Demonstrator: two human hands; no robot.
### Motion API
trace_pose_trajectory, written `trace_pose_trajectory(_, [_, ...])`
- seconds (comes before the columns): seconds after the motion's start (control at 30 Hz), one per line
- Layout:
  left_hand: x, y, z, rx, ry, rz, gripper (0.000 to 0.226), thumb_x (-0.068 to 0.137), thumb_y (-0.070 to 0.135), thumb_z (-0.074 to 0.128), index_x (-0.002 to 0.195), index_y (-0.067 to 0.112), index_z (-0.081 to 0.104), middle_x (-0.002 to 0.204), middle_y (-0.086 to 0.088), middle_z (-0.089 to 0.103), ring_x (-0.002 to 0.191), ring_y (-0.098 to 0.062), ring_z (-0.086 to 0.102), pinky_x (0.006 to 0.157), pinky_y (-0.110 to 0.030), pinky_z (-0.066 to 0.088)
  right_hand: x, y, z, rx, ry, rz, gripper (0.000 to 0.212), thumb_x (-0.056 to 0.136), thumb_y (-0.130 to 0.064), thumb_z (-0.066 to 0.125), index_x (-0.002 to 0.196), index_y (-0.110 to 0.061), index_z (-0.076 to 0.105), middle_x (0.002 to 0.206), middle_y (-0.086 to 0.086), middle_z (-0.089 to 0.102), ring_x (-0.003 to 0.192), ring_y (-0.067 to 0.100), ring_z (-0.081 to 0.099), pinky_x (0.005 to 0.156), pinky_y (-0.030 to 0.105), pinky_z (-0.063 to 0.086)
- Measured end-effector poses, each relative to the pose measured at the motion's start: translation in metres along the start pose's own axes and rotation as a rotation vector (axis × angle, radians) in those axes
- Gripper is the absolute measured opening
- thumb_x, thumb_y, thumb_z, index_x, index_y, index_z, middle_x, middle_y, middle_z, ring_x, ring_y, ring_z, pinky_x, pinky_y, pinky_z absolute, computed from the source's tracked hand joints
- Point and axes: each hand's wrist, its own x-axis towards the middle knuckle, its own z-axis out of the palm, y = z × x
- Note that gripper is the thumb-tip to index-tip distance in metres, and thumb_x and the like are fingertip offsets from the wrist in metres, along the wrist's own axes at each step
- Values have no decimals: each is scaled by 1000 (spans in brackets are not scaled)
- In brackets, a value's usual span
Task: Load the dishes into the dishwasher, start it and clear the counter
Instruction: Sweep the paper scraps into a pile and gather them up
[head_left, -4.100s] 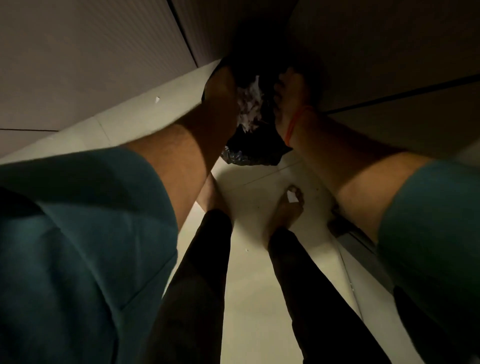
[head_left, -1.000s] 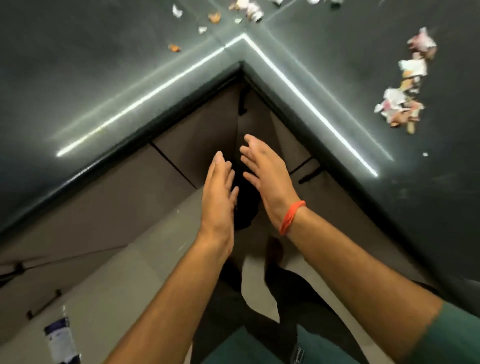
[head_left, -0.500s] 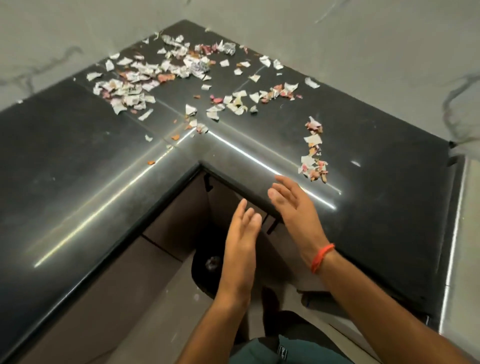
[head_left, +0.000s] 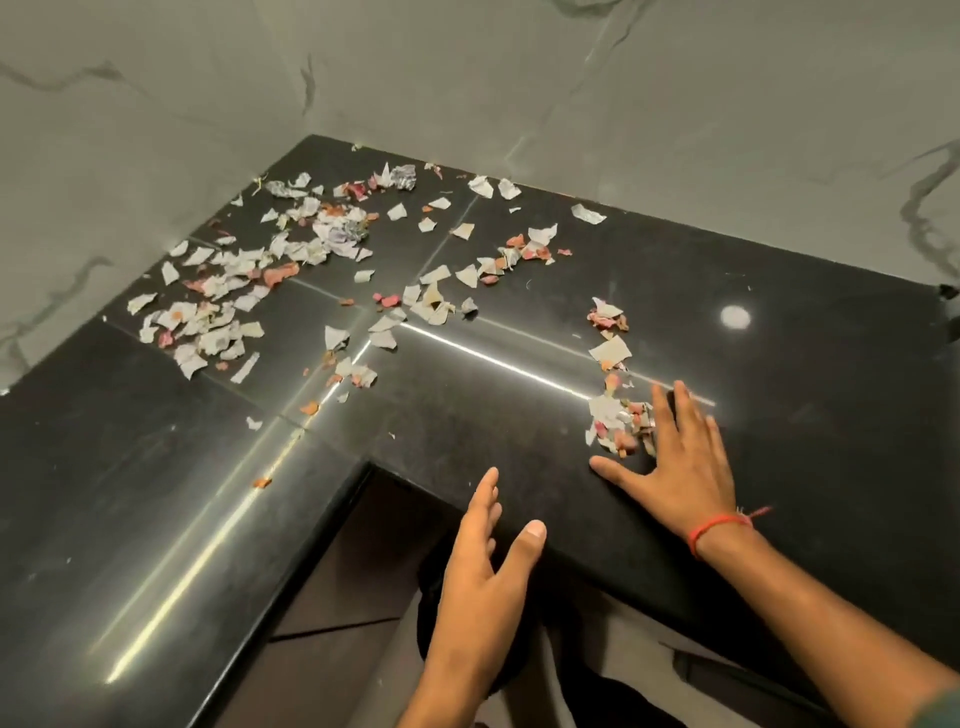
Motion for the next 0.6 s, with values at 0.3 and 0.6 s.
trace_pose_trajectory(0.3, [67,26,-27,175,120,48,67,96,38,67,151,56,33,155,29,35,141,12,33,121,-32,31,137,-41,3,-35,59,-121,115,75,-95,31,161,-24,4,169,10,4,156,25,2,126,45,6])
trace_pose_trajectory(0.6, [197,34,-131,714,718,38,72,102,45,53,162,20,22,168,-13,18,156,-27,14,127,-51,9,173,-47,9,-90,62,-183,110,74,-97,25,160,-29,17,169,6,8,156,23,2,126,48,6])
